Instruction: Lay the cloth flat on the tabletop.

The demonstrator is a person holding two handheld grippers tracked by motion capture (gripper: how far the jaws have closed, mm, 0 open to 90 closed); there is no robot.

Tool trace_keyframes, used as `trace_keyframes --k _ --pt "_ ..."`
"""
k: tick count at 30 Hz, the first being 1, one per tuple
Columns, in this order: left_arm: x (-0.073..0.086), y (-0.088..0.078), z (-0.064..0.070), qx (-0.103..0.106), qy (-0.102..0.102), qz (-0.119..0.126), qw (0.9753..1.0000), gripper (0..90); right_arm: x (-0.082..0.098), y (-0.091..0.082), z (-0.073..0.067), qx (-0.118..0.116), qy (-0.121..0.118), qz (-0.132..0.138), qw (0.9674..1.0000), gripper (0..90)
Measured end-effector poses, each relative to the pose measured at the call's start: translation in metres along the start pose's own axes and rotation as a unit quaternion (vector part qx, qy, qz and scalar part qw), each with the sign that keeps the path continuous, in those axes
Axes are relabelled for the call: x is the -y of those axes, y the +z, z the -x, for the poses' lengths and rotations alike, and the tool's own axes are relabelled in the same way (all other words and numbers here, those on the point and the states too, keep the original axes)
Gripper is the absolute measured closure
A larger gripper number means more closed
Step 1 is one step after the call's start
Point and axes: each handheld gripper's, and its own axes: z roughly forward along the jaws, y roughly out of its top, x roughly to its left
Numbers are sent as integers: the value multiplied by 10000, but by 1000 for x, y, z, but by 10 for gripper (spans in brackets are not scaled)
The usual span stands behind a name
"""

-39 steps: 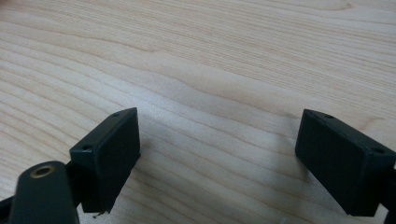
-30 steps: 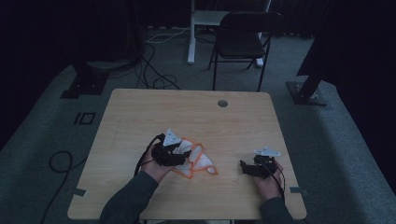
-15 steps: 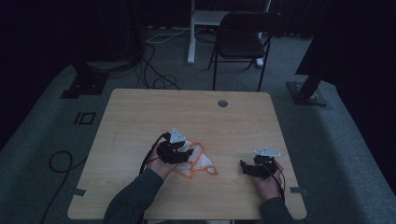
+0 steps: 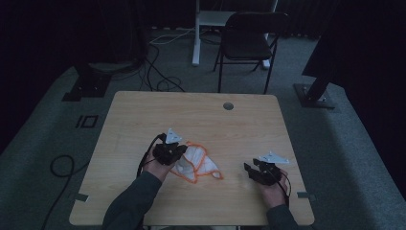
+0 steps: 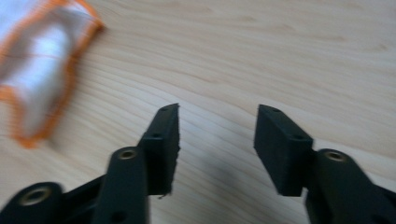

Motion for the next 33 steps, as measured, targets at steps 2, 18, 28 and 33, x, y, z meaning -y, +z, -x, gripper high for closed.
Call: trace_keyframes --k 2,18,28,33 --pt "1 -1 -2 -29 -2 5 10000 885 -3 -2 -5 -171 6 52 9998 583" --pt "6 -6 -12 -164 -125 58 9998 889 -16 2 -64 -1013 -727 -6 9922 725" --pt "10 -10 -17 -218 -200 137 9995 890 -7 13 -83 -1177 -1034 -237 9874 625" --pt "14 -13 -22 -259 -256 169 9992 891 -7 23 -83 -1070 -1032 -450 9879 875"
